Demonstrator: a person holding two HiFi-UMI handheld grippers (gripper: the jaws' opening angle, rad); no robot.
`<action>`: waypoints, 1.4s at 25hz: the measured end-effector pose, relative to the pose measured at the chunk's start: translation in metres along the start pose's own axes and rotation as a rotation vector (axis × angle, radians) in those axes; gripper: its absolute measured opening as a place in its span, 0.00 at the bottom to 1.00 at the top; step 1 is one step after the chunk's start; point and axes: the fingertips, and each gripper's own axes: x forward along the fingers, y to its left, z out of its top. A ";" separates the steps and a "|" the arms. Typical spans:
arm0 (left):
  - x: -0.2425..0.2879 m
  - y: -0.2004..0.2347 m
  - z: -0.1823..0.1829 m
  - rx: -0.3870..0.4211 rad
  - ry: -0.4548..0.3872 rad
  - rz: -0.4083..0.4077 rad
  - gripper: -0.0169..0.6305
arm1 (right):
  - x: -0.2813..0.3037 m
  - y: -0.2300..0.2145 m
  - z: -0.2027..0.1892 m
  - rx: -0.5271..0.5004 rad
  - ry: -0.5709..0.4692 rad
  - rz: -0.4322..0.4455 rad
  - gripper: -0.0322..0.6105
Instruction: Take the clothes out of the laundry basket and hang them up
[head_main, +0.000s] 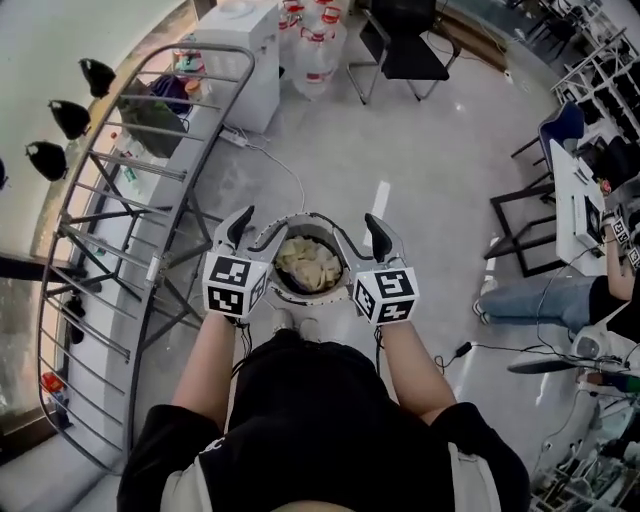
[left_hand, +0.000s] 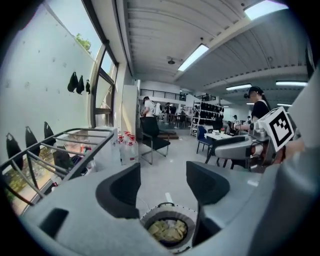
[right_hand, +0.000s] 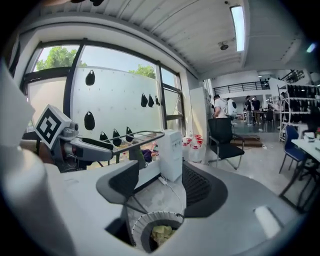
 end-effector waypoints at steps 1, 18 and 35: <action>0.006 0.002 -0.013 -0.008 0.029 0.001 0.47 | 0.003 -0.004 -0.014 0.017 0.025 -0.006 0.47; 0.079 -0.012 -0.255 -0.122 0.317 -0.053 0.47 | 0.067 -0.022 -0.299 0.080 0.462 0.117 0.41; 0.145 0.023 -0.436 -0.216 0.427 -0.079 0.47 | 0.214 -0.057 -0.626 -0.089 0.901 0.109 0.42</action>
